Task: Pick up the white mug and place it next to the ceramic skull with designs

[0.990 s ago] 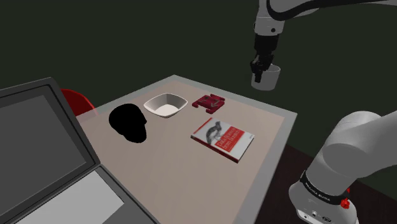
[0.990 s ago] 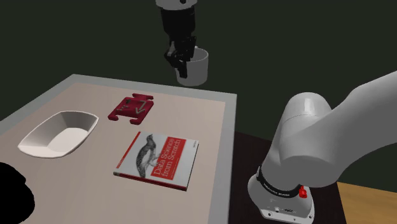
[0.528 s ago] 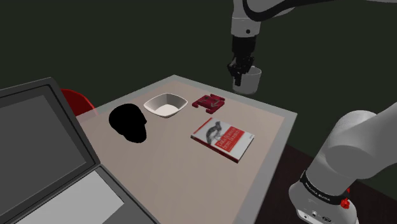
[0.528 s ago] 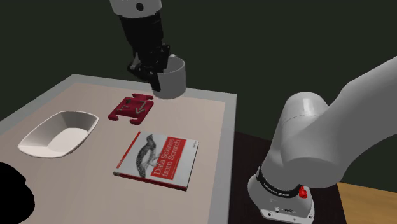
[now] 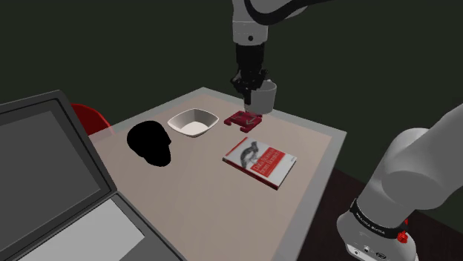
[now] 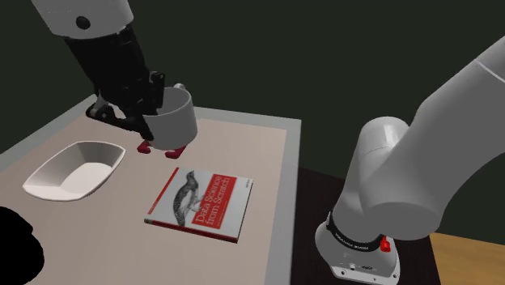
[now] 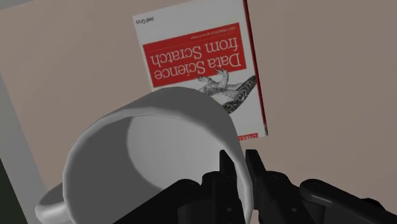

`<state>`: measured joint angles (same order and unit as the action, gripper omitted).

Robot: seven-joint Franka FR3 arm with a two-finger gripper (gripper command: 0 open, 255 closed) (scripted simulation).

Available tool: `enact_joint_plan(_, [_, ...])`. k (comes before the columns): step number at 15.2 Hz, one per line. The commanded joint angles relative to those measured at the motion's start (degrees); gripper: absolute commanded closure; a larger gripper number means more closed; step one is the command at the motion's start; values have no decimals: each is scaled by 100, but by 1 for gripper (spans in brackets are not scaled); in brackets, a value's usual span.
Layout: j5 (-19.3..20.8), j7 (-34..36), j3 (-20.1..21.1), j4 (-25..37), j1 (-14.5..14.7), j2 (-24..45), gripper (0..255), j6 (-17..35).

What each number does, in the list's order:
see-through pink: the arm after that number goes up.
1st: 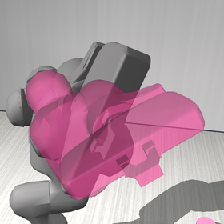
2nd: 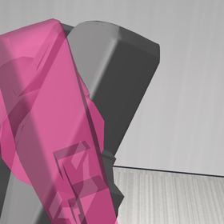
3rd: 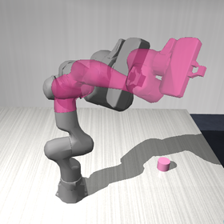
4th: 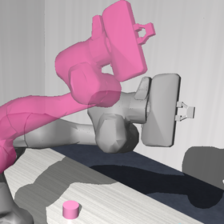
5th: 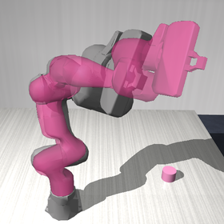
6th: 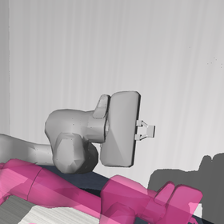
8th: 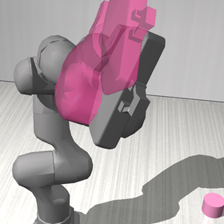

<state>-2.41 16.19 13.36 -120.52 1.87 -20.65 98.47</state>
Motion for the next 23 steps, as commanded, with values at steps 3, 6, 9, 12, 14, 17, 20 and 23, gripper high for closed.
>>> enact_joint_plan(3, [32,537,370,613,122,647,255,26])
enact_joint_plan(6, [135,945,630,1165,222,1183,255,-13])
enact_joint_plan(9, [306,1361,867,1793,353,1768,255,-96])
enact_joint_plan(12, [541,1777,1066,2509,537,2407,255,-238])
enact_joint_plan(14, [730,2045,1171,3049,700,2866,255,-372])
enact_joint_plan(17, [1048,2416,1280,3984,1019,3611,255,-650])
enact_joint_plan(20, [1398,2721,1317,5147,1455,4453,255,-1051])
enact_joint_plan(23, [1785,2903,1249,6815,2085,5516,255,-1689])
